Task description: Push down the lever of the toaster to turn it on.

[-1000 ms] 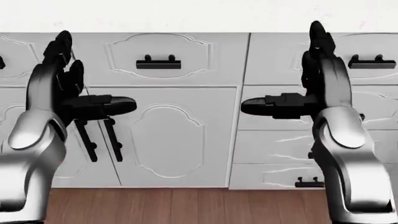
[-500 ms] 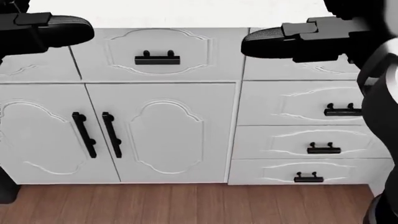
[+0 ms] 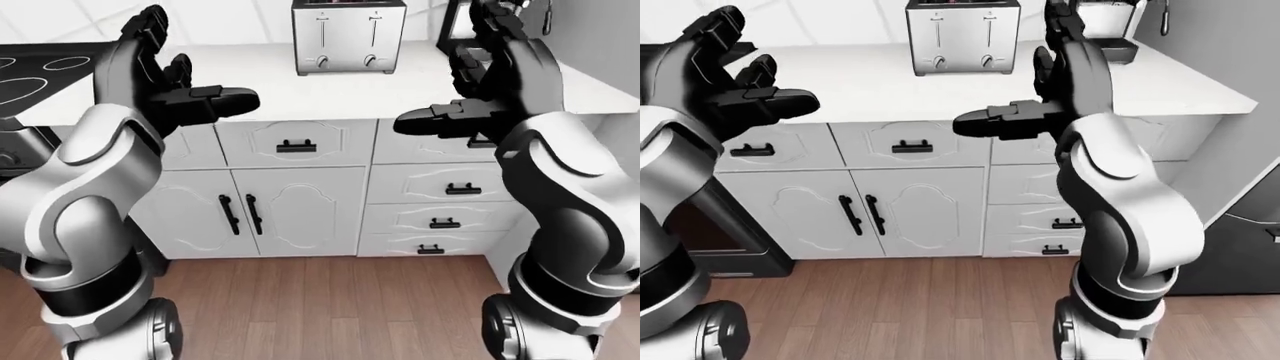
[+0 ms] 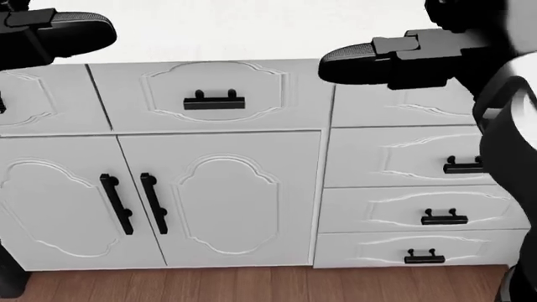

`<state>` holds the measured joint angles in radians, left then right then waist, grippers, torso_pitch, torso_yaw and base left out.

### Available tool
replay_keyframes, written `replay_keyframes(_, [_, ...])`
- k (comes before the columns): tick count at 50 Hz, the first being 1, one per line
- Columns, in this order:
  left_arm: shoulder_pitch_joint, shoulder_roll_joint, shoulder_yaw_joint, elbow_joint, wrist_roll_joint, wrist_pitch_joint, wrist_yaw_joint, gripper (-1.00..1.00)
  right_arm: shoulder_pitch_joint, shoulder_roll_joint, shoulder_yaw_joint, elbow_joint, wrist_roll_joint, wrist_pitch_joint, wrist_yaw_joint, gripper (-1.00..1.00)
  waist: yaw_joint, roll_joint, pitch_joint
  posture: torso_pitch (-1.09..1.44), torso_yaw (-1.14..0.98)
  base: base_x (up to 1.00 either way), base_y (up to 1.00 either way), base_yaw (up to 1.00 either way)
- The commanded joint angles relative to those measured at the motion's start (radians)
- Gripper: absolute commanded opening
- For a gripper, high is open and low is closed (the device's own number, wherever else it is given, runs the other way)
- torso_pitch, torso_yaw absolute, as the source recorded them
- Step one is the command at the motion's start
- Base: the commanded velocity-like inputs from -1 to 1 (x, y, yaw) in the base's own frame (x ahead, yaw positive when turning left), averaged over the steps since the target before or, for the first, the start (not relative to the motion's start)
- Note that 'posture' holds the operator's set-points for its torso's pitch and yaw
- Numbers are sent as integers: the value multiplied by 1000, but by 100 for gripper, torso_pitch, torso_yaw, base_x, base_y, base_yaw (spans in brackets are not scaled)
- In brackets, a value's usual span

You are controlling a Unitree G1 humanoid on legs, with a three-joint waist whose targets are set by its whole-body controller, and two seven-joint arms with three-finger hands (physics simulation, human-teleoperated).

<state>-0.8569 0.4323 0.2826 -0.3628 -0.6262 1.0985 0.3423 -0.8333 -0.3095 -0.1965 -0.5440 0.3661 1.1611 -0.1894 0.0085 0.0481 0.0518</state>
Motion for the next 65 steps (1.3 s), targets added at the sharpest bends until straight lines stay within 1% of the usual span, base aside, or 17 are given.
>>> replay_keyframes(1, [-42,13,3,-32,-17,-37,-2,100,-35,-17,-24,-29,-8,-36,-12,100,-7,1,-28,0,0,19,0,0])
replay_keyframes(6, [-42,18,1,-30,-26,-44,5,100,-35,-19,-22,-27,-3,-40,-14,100,2,-52,-20,0,0,19,0,0])
replay_keyframes(8, [-45,19,-1,-31,-31,-42,8,100,-36,-20,-22,-28,-1,-38,-16,100,8,-106,-31,0,0,22,0,0])
replay_keyframes(11, [-43,20,-4,-29,-31,-47,8,100,-35,-20,-20,-24,-1,-45,-16,100,4,-101,-19,0,0,23,0,0])
replay_keyframes(18, [-45,21,-5,-30,-35,-45,14,100,-36,-20,-20,-27,2,-39,-20,100,-9,-44,-10,0,0,23,0,0])
replay_keyframes(20, [-42,22,-6,-27,-33,-52,11,100,-36,-20,-19,-28,2,-39,-20,100,-16,-10,-14,0,0,23,0,0])
replay_keyframes(22, [-40,22,-7,-25,-32,-57,10,100,-36,-20,-18,-26,2,-40,-20,100,-22,53,-35,0,0,23,0,0])
replay_keyframes(23, [-41,22,-7,-27,-33,-53,12,100,-36,-20,-17,-26,2,-40,-20,100,-11,16,-26,0,0,23,0,0])
replay_keyframes(25, [-41,22,-6,-29,-34,-52,13,100,-36,-20,-17,-26,2,-39,-20,100,-13,29,-24,0,0,23,0,0])
replay_keyframes(31, [-43,23,-6,-28,-35,-52,16,100,-38,-21,-20,-24,3,-37,-19,100,-1,-24,-20,0,0,23,0,0])
replay_keyframes(35, [-45,22,-5,-24,-32,-57,20,100,-38,-22,-19,-23,4,-38,-18,100,11,-104,-35,0,0,22,0,0])
replay_keyframes(38, [-48,23,-1,-25,-37,-53,27,100,-40,-22,-20,-24,5,-34,-19,100,5,-104,-24,0,0,18,0,0])
replay_keyframes(47, [-50,26,-5,-25,-44,-51,38,100,-37,-21,-20,-22,9,-37,-18,100,1,-49,-34,0,0,8,10,0])
replay_keyframes(52, [-50,27,-6,-22,-40,-54,34,100,-37,-20,-16,-18,7,-43,-18,100,-17,23,-64,0,0,4,28,0])
replay_keyframes(53, [-50,27,-5,-22,-40,-54,34,100,-37,-20,-15,-19,7,-42,-18,100,-5,9,-50,0,0,5,28,0])
replay_keyframes(55, [-45,28,-6,-18,-37,-62,29,100,-39,-19,-15,-21,7,-39,-20,100,-8,27,-37,0,0,3,26,0])
replay_keyframes(65, [-48,26,-5,-24,-41,-55,35,100,-40,-18,-12,-25,6,-32,-17,100,-6,-62,-31,0,0,4,26,0])
